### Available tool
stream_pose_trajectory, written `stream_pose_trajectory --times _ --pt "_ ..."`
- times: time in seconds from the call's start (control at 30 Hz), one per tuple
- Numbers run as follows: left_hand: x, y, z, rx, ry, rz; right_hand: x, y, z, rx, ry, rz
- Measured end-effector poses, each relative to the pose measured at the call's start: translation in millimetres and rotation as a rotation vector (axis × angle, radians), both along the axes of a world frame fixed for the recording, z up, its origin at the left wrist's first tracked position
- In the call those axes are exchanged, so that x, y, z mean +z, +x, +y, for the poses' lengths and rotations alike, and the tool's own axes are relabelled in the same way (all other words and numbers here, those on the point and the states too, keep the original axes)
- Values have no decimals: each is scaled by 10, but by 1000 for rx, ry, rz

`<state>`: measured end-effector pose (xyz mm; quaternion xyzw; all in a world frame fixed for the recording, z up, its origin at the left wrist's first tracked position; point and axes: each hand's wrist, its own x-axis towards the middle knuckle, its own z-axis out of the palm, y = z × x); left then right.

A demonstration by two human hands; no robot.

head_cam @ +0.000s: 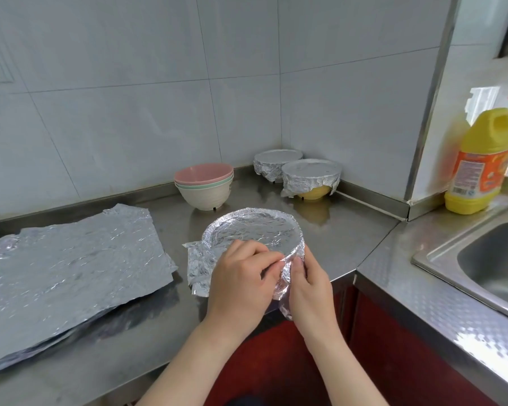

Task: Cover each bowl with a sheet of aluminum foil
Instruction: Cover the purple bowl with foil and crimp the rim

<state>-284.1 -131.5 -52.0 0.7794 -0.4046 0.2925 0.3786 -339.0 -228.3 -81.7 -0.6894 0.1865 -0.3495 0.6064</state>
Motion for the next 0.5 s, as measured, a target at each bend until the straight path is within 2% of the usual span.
stream_pose_trajectory --times 0.1,0.3,0.5 --pt "7 1 -44 10 3 8 37 22 17 -78 -44 -13" --pt "23 -11 -144 59 13 12 -6 42 62 -299 -261 46" --pt "16 -16 -176 93 26 -4 21 -57 142 -81 -181 124"
